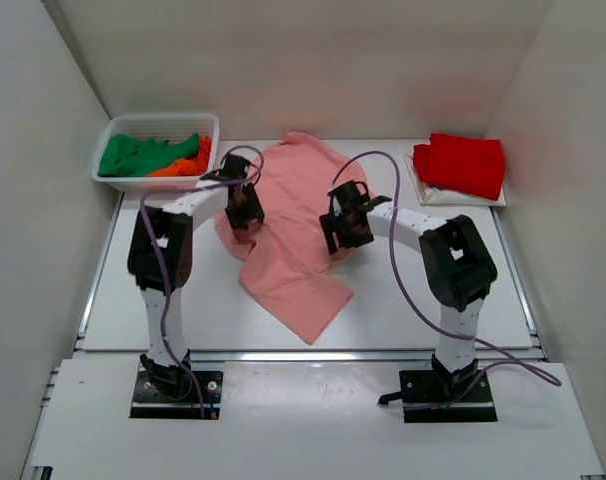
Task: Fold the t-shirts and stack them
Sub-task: Flatten out the tshirt
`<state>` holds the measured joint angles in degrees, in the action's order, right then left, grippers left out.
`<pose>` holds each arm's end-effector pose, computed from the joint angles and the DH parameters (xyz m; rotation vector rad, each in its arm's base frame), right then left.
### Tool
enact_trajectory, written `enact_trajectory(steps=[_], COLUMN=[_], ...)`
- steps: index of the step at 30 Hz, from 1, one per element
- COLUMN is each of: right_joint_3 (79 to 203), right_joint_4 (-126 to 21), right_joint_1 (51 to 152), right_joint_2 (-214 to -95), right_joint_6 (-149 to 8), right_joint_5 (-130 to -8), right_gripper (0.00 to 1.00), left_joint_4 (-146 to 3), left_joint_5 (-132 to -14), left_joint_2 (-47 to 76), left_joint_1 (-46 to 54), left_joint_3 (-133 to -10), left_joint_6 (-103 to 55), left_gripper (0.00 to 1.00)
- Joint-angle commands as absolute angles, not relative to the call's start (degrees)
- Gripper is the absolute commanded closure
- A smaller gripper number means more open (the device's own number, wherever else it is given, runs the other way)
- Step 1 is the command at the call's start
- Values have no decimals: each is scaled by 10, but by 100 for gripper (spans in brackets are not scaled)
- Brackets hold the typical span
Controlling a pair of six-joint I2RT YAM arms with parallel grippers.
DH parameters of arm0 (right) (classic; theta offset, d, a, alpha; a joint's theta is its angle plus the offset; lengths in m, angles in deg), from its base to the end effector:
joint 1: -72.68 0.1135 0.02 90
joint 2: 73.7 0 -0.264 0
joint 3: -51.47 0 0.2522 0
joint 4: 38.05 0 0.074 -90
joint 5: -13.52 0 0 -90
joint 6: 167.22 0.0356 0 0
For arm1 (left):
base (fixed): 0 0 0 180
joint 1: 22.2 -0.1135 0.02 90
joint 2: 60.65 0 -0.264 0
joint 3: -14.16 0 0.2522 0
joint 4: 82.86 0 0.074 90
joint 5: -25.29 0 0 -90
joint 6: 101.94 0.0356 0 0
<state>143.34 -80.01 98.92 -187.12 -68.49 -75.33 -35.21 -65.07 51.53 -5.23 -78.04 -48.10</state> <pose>0.3660 0.1812 0.1650 -0.4170 2.6659 0.2167 0.3810 -0.1165 0.1704 -0.4624 2.7454 -0.2540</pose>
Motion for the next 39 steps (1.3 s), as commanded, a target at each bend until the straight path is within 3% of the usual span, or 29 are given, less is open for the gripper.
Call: enact_trajectory(steps=[1,4,9,14,17,19,21,23,25,26,32,39], right_joint_3=[1323,1287,1292,1297,1286,1266,1223,1204,1197,1196,1154,1155], right_joint_4=[-875,-846,-862,-872,-867,-863,-850,-845,-851,-854,-808,-766], right_joint_1=[1084,1161,1198,1159,1103,1055,992,926,901,894,904,896], right_joint_2=[-1845,-1819,-1762,-1663,-1599,-1554,-1539,-1543,-1571,-1586,-1602,-1625], right_joint_6=[-583,-535,-495,-501,-511,-513,-518,-524,-539,-545,-517,-503], right_joint_5=[-690,-658,-680,-750,-764,-763,-750,-748,-760,-764,-780,-776], right_gripper=[31,32,34,33,33,32,42,73,85,86,68,53], left_joint_4=[-280,-219,-126,-85,-94,-186,-260,-307,-318,-321,-334,-329], left_joint_5=[-601,-601,-597,-631,-615,-615,-643,-687,-683,-676,-659,-648], left_joint_2=[588,670,786,808,730,638,504,423,337,295,122,19], left_joint_1=[-80,-88,-91,-84,-67,-49,-51,-50,-28,-10,11,15], left_joint_3=[-939,-1092,-1330,-1393,-1314,-1137,-995,-879,-763,-714,-478,-363], left_joint_6=[-429,-423,-418,-398,-385,-382,-405,-427,-437,-440,-491,-531], left_gripper=[42,42,42,41,42,42,43,43,44,43,40,32])
